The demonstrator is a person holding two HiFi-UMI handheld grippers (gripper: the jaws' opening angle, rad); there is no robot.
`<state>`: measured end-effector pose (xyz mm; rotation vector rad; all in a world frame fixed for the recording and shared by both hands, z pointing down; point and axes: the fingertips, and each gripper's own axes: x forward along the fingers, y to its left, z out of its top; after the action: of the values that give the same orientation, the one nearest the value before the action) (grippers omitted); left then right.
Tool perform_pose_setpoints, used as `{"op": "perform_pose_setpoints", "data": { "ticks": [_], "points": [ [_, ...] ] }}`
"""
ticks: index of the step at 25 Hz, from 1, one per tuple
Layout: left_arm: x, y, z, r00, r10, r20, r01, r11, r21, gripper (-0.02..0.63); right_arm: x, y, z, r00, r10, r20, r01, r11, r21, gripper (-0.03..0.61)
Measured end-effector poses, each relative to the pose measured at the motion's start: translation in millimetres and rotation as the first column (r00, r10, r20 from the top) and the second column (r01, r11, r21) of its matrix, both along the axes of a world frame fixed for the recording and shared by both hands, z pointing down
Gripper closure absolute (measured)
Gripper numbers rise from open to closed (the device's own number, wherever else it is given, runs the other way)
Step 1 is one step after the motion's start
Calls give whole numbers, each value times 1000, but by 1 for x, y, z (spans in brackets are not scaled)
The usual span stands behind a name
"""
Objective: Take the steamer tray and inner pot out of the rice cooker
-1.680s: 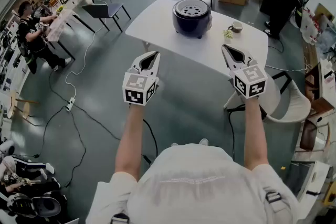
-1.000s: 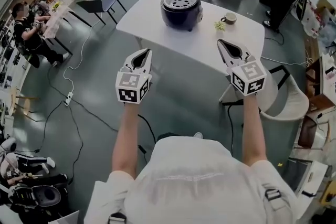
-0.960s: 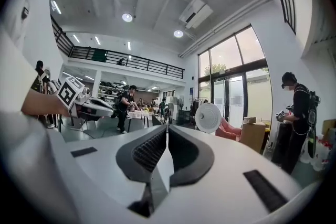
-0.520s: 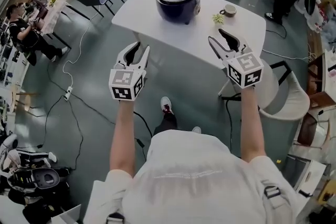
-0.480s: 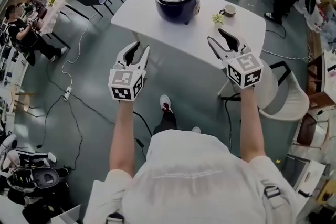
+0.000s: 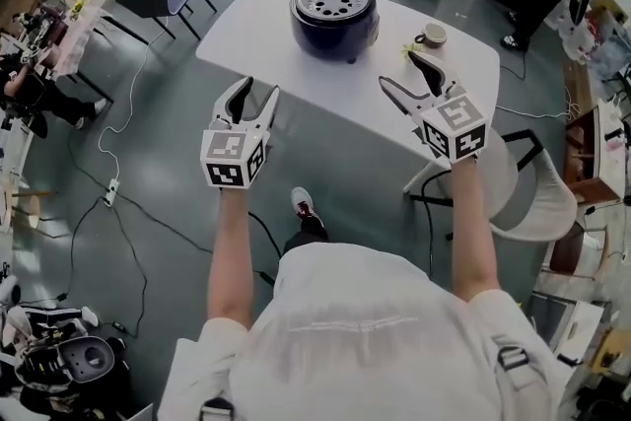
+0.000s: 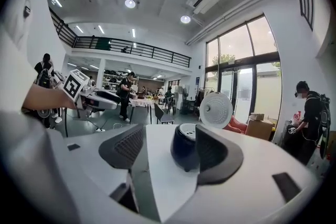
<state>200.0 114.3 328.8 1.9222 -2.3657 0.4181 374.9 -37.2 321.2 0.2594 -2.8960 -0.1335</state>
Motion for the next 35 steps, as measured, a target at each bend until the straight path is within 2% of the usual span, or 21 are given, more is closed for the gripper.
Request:
{"op": "perform_pose_setpoints", "data": {
  "ticks": [8, 20, 29, 35],
  "points": [
    [-58, -33, 14, 998, 56, -22, -56, 998, -12, 391, -60, -26, 11, 998, 67, -5, -68, 995, -70, 261],
    [-149, -58, 30, 984, 158, -81, -161, 986, -33, 393, -160, -46, 17, 985, 123, -124, -127, 992, -21, 261],
    [-200, -53, 67, 971, 171, -167, -186, 979, -78, 393, -207, -54, 46, 963, 147, -227, -160, 986, -39, 261],
    [-231, -59, 79, 968, 170, -185, -192, 976, -105, 393, -245, -71, 62, 953, 142, -269, -162, 985, -54, 261]
  ]
}}
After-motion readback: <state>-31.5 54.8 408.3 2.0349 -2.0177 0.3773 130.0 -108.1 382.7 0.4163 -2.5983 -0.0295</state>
